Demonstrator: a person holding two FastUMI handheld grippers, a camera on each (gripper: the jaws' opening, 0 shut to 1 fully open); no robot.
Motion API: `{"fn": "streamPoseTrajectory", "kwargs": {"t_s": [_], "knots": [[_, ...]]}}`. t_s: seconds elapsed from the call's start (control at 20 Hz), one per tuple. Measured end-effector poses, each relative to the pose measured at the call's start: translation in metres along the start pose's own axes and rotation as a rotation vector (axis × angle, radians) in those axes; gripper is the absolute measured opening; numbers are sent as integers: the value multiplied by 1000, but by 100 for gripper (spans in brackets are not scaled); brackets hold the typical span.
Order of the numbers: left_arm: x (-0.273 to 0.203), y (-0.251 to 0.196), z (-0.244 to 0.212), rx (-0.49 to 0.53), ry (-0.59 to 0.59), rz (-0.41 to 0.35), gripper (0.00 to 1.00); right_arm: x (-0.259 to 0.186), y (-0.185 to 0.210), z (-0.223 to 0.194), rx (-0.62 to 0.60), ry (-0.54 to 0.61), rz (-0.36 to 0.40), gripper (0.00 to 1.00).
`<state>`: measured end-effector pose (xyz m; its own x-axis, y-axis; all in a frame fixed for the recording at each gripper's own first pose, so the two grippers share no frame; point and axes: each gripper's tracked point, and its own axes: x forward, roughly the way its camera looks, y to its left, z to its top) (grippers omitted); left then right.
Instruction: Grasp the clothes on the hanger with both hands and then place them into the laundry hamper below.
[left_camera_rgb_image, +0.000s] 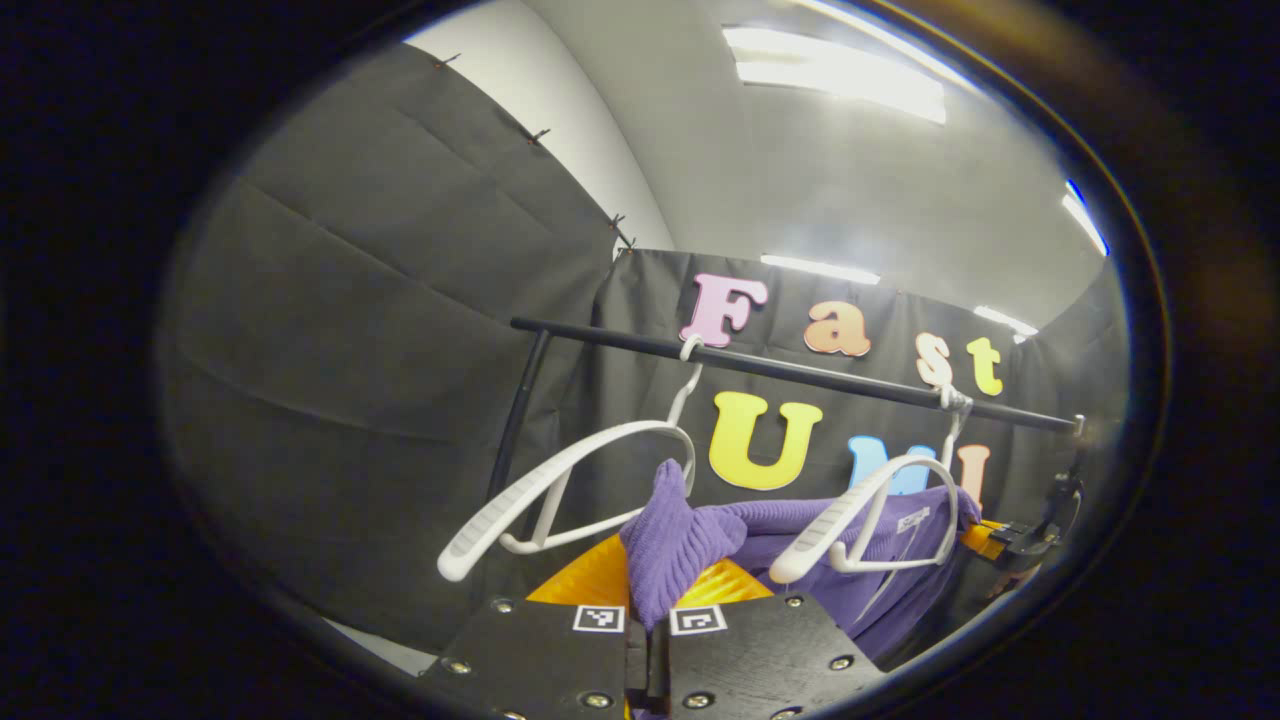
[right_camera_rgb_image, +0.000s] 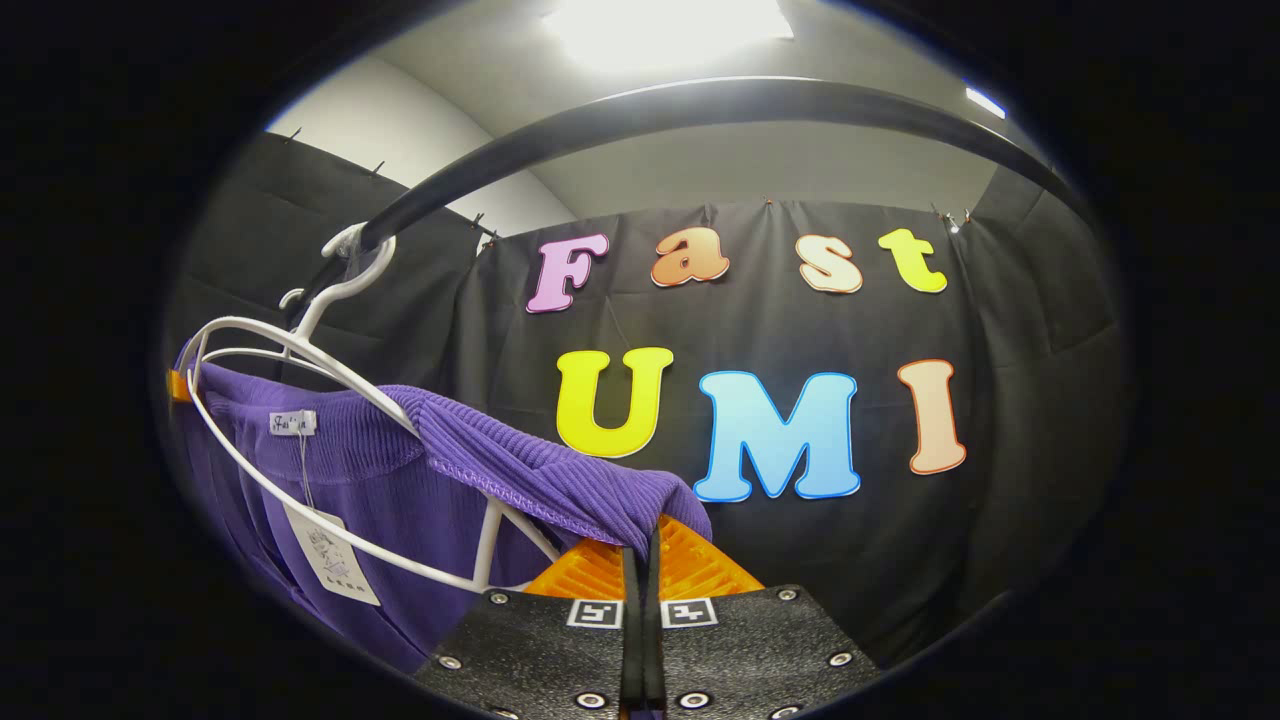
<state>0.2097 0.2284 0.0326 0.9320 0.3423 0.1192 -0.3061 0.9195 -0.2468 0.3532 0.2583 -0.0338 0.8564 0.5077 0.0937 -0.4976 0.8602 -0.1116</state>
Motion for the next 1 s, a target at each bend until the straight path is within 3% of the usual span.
{"fn": "streamPoseTrajectory", "kwargs": {"t_s": [0.6,0.65,0.7,0.75,0.8,0.9,1.0], "knots": [[-17,-27,-45,-84,82,-1,1,-18,-27,-12,-35,18,-39,0],[-19,-30,-48,-84,85,-3,7,-20,-30,-15,-42,24,-43,0],[-19,-32,-51,-78,90,-8,0,-21,-31,-18,-43,29,-45,0],[-19,-36,-55,-69,96,-16,0,-24,-33,-21,-42,37,-48,0],[-22,-40,-58,-60,102,-25,6,-28,-35,-23,-35,46,-48,0],[-26,-45,-63,-53,121,-32,0,-35,-40,-29,-26,59,-53,0],[-27,-53,-68,-80,136,-43,2,-40,-46,-36,-42,73,-65,0]]}}
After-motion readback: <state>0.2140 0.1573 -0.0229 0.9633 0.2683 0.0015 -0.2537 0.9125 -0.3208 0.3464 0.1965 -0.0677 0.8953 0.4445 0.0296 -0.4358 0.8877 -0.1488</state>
